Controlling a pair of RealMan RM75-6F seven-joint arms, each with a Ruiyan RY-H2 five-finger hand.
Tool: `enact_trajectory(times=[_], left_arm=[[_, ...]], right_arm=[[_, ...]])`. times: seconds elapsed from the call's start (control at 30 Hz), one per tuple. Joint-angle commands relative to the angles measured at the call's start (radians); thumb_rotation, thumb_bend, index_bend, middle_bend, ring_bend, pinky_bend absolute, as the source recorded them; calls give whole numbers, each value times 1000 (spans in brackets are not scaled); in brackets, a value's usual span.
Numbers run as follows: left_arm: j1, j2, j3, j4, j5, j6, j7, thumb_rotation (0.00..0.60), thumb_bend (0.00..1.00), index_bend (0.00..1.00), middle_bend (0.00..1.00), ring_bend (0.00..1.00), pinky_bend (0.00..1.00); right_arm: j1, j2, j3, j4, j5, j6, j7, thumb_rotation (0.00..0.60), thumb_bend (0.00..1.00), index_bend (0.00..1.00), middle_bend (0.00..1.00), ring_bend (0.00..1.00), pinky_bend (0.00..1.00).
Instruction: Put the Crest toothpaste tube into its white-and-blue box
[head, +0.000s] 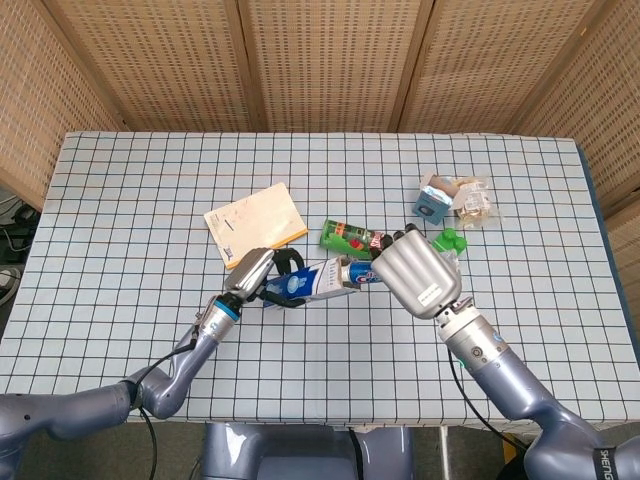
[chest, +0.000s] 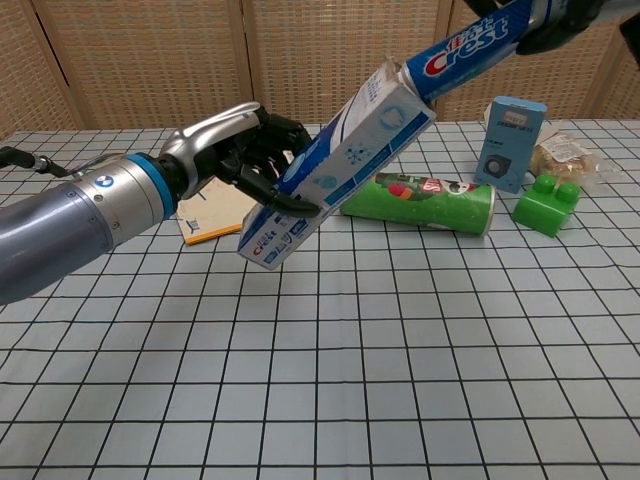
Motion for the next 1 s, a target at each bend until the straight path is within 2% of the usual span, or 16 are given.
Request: enact_trajectory(times=[0.03,0.37,0.43,0.5,0.53,0.57,0.6,0.67,0.73,0.87,1.0], left_arm=[[-5,-7,-6,-5,-8,-2,5,600,25,580,488,535,506],[-25,-13,-9,-24,-19,-22,23,600,35,580,488,535,506],[-27,-18,-8,-25,-19,-20,23,600,91,581,488,535,506],[-29,-26,-7,-24,-17,-20,13,600,166,584,488,535,506],[-30,-30,-9,-24,-17,-21,5,600,200,587,488,536,506],[-32,-36,-11,-21,-18,-20,-4,600,218,591,489,536,506],[-34,-42,-13,-17,-19,-21,-10,600,224,595,491,536,506],[-36,-55,-18,-8,-22,-19,-28,600,229,612,503,536,509],[-37,-72,-25,4,-25,-12,-49,600,232,632,518,537,514],[-39,-86,-33,16,-31,-12,-75,600,232,663,535,538,516],[-43,-93,-43,27,-34,-28,-136,600,233,673,540,538,516]], right_arm=[[23,-13,-12,-10,17,1,-33,600,663,686,651,672,683],[95,-64,-45,-22,43,22,-166,600,628,680,642,672,683],[104,-74,-51,-25,40,28,-181,600,563,641,604,661,683],[113,-79,-56,-35,42,30,-188,600,491,528,516,617,677],[117,-78,-58,-39,43,31,-191,600,417,413,423,550,634],[122,-77,-58,-43,40,32,-194,600,316,282,306,449,545],[125,-76,-58,-44,32,36,-197,600,246,200,227,373,467],[130,-74,-55,-41,-4,52,-210,600,107,41,65,192,244],[132,-71,-51,-38,-46,63,-209,600,65,3,19,143,173],[129,-59,-46,-36,-86,67,-189,600,50,0,0,130,152],[120,-24,-37,-31,-134,85,-181,600,47,0,0,121,91]])
